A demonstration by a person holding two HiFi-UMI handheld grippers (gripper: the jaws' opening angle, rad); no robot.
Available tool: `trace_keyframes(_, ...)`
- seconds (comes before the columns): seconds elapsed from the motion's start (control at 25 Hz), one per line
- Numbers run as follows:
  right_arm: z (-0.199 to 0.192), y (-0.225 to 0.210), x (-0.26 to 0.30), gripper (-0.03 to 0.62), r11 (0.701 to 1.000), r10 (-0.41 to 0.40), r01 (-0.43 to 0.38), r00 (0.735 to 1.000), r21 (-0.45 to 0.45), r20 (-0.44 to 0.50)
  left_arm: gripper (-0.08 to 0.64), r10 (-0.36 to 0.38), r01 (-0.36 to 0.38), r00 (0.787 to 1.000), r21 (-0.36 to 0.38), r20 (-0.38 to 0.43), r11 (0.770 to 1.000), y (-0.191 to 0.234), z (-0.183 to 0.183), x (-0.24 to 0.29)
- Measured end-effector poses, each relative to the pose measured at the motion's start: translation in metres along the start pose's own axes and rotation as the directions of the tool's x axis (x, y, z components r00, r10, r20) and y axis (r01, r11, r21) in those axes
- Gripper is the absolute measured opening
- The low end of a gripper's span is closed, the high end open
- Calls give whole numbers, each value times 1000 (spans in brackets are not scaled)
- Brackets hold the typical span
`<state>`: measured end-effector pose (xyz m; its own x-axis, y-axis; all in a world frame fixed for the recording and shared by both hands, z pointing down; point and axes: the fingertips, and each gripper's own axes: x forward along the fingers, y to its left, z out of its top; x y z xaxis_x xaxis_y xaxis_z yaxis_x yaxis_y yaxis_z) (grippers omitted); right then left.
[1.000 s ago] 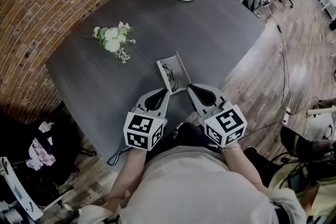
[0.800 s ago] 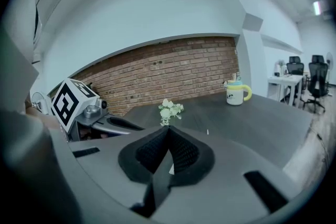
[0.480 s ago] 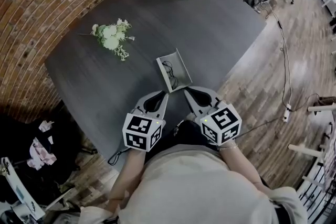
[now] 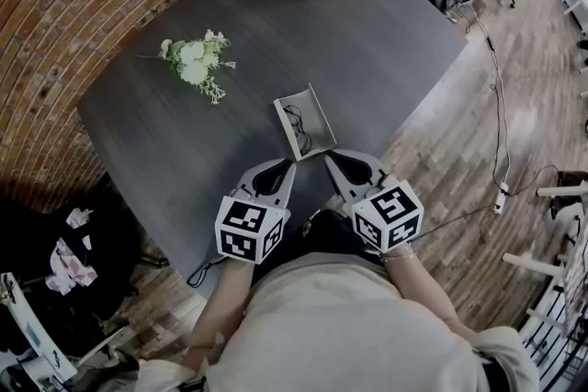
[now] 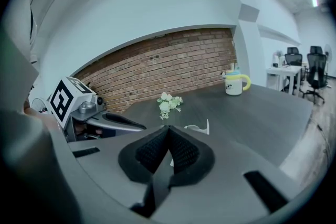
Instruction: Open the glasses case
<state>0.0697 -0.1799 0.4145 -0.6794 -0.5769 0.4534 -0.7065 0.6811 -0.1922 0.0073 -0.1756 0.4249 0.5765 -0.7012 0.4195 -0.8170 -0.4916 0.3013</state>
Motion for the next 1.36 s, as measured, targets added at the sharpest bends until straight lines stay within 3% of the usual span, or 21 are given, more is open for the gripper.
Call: trace_keyframes(1.36,-10,-14,5,5,1000,-11,11,1000,19,-22,35,-9,9,1000,-25,-27,1000,1,-8,5)
